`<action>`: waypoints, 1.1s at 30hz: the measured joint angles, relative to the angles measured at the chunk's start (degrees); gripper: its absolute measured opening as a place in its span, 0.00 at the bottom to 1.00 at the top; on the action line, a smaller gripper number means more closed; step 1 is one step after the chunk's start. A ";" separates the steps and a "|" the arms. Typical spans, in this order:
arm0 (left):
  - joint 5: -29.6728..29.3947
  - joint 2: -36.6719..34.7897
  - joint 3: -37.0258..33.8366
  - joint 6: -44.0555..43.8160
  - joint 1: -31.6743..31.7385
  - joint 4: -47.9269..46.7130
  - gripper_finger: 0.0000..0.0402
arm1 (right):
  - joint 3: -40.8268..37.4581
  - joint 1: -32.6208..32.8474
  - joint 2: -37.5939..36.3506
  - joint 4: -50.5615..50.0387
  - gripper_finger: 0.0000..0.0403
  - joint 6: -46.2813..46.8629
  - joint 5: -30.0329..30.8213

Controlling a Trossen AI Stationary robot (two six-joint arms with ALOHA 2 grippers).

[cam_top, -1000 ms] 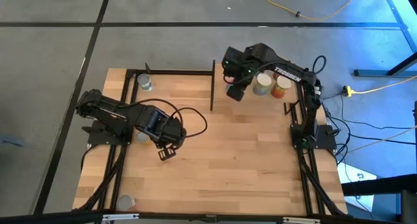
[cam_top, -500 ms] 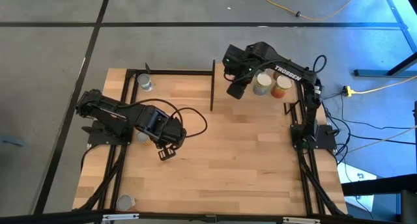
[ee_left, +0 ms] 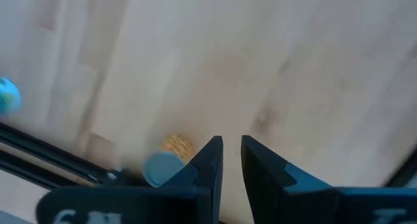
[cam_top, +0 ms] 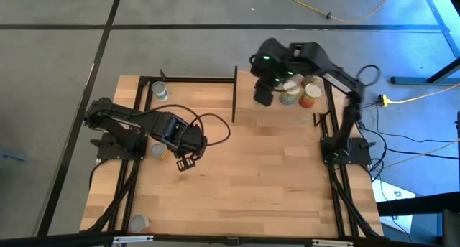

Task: Pick and place cans onto a shelf
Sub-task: Put the white canned good on the shelf

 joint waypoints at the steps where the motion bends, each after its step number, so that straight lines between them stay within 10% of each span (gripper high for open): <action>1: -0.83 0.00 0.00 1.97 0.70 0.17 0.12 | -0.54 0.81 -1.54 0.89 0.15 -0.16 0.51; 9: -4.32 0.00 0.00 22.28 9.60 12.15 0.02 | -0.95 6.59 -8.80 -2.50 0.02 2.93 11.08; 28: 18.16 10.81 1.33 62.13 29.14 55.38 0.00 | -0.90 9.26 -19.63 -5.15 0.02 15.07 18.66; 33: 15.62 15.02 1.33 68.24 29.06 62.51 0.00 | -0.90 9.26 -20.09 -5.12 0.02 15.11 18.69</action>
